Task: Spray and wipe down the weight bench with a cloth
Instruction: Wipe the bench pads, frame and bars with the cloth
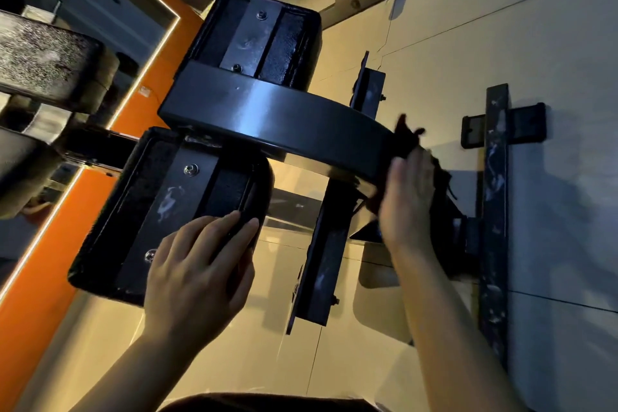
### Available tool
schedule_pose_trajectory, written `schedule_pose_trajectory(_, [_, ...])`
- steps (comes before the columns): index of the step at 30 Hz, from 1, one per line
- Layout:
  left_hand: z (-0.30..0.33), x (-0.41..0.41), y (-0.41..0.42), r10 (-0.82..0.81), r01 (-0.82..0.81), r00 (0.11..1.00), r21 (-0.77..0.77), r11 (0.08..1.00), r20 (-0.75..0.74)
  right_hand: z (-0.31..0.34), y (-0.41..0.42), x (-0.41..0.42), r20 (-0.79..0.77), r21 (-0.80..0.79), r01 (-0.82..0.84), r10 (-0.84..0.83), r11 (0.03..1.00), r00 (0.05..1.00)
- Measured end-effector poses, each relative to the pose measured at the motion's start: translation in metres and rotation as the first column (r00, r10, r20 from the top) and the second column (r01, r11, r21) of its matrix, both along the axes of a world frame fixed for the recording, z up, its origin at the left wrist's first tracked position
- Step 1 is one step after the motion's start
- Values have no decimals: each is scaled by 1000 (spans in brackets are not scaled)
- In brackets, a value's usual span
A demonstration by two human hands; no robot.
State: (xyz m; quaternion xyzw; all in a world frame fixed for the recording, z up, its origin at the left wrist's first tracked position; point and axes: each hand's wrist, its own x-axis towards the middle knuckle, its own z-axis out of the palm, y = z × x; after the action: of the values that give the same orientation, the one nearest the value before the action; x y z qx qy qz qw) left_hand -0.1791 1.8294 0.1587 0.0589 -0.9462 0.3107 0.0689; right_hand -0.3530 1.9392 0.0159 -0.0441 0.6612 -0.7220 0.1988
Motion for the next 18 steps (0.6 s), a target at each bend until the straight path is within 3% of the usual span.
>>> schedule_pose_trajectory(4, [1,0,3,25,-25,999,-6,1000,25,63,-6,13,-251,-105,-140,110,985,962])
schedule_pose_trajectory(8, [1,0,4,27,-27,999,0,1000,17,52,-5,7,-431,-1,-32,28,999,902])
schedule_pose_trajectory(10, [0,0,4,8,-8,1000,-1,1000,-6,25,-1,-2,-367,13,6,-1,1000,930])
schedule_pose_trajectory(13, [1,-1,4,-4,4,1000,0,1000,-11,-33,11,-10,-126,15,-46,48,999,991])
schedule_pose_trajectory(18, [0,-1,4,-19,20,999,17,1000,-36,-143,17,7,170,130,-66,44,989,984])
